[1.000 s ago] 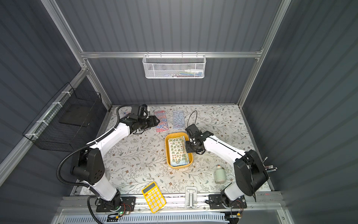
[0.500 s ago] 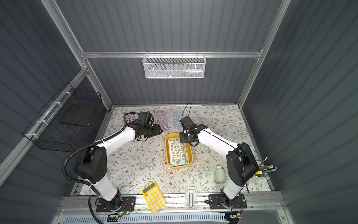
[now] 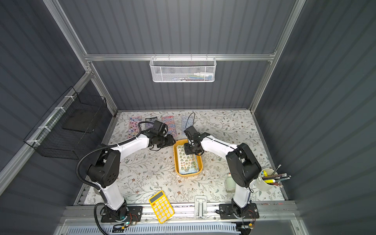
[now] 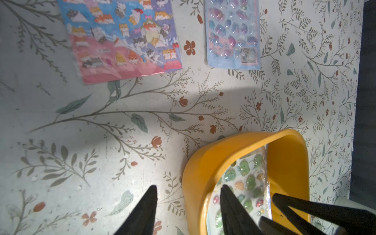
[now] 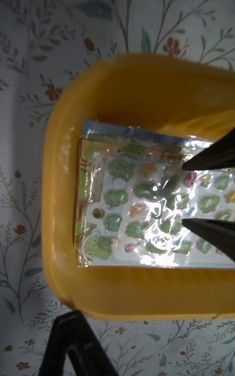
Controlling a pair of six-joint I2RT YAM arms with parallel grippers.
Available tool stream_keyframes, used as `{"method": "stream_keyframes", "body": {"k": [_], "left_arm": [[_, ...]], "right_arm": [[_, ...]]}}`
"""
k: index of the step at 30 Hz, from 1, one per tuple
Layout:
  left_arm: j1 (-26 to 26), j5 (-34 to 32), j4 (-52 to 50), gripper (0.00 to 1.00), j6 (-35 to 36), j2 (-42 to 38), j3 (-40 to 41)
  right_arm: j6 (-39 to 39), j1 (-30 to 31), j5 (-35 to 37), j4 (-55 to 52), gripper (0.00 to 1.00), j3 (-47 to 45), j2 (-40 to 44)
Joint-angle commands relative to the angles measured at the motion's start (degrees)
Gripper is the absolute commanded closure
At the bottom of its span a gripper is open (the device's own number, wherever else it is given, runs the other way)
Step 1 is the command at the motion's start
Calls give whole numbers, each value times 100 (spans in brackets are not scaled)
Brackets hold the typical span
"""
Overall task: Take the stickers out of the storage box
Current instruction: Place the sticker at the center of the board, then pick up the sticker from the storage box.
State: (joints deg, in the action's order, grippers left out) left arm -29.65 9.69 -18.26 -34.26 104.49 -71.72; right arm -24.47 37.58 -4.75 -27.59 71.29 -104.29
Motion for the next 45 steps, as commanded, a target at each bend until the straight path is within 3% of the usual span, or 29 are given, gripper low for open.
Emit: {"method": "stream_keyframes", "body": {"k": [1,7,17,24,29,31,34,38,39,42,45], "left_arm": [[-61,176,148,49,-149,128,-79],[-124,226,216,50,-214,212,-81],[-173,232,240,48,-258,226,-75],[-181,198,162,27,-257,169,-123],[-182,84,52,25,-215,65,-138],[-181,46,-27,31,-178,36,-140],[-181,3,-149,55,-146,-25,-158],[-182,-64,-423,61,-77,-128,-216],[-181,-99,-493,59,-56,-185,-210],[-182,-231,-712,34,5,-381,-194],[-182,-368,-853,28,25,-581,-143]], "right_arm": [[-166,115,-232,78,59,-36,-161],[-199,203,-318,172,53,-10,-326],[-281,232,-1253,760,56,-83,-601],[-322,167,-1980,1275,59,-304,-623],[-523,-24,-2421,1791,61,-604,-593],[-639,-101,-2554,2048,61,-777,-518],[-730,-185,-2549,2179,62,-887,-454],[-762,-199,-2566,2188,63,-898,-483],[-764,-204,-2574,2185,63,-890,-502],[-768,-203,-2560,2131,63,-840,-541],[-757,-200,-2565,2108,63,-793,-573]]}}
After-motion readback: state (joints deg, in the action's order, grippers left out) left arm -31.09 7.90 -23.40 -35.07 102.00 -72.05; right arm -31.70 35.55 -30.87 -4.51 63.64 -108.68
